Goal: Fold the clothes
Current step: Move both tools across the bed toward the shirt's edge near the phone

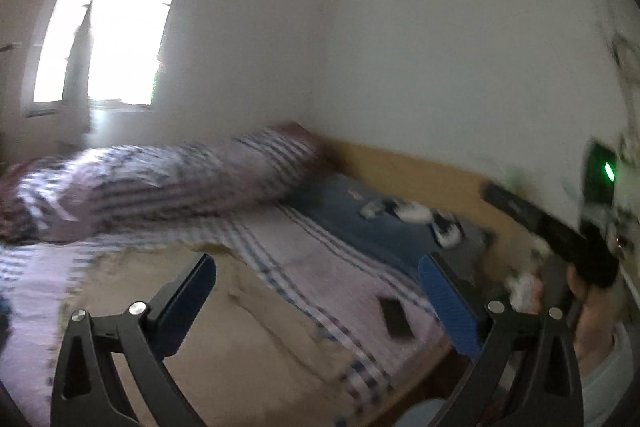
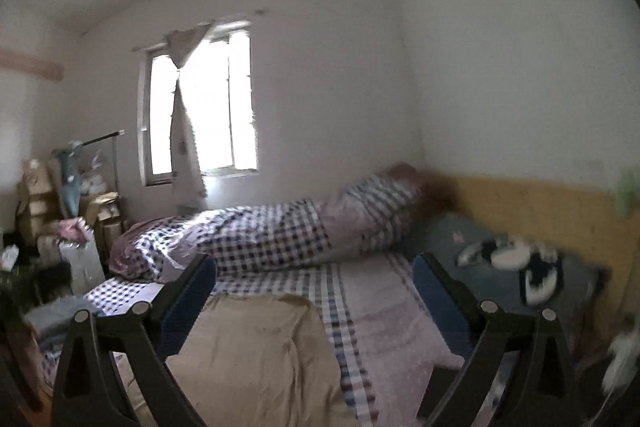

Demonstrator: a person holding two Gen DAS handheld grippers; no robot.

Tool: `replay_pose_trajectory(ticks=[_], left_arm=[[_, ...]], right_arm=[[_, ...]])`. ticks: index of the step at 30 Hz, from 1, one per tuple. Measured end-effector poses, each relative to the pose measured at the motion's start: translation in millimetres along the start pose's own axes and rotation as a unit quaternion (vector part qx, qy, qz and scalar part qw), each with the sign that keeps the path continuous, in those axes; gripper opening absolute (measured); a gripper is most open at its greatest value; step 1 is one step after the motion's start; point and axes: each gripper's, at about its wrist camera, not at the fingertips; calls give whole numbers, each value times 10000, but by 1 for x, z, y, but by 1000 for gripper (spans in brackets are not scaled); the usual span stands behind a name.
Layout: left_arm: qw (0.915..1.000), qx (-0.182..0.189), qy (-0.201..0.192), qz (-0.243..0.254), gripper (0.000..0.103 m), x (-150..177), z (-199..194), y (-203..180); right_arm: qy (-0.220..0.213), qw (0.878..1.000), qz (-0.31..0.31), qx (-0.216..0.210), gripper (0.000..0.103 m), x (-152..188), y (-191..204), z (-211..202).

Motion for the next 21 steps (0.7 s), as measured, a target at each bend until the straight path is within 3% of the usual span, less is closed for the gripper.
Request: replay_pose_trajectory(ticks=[3,6,10,16,21], left_arm=[[9989,83,294,362,103,27,45,-35],[9971,-120,437,617,103,54,85,-60],[9952,-76,750,627,103,92,138,-74],[9867,34,1241,1045,103,150,206,-92],[9798,119,1531,1280,101,187,253,-110]], right_arm=[[209,9992,262,208,101,21,-33,20],[441,9965,425,567,101,39,-59,46],[528,9926,562,938,101,71,-86,73],[1038,9769,870,1653,101,146,-134,117],[1326,9622,1291,1998,101,181,-175,133]])
Point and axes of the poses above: each gripper's, at about its wrist camera, not at the fingertips, and z roughly the way its jaws point, y to its left, x to its underside, and after that the axes turned 6 degrees about z, right-handed
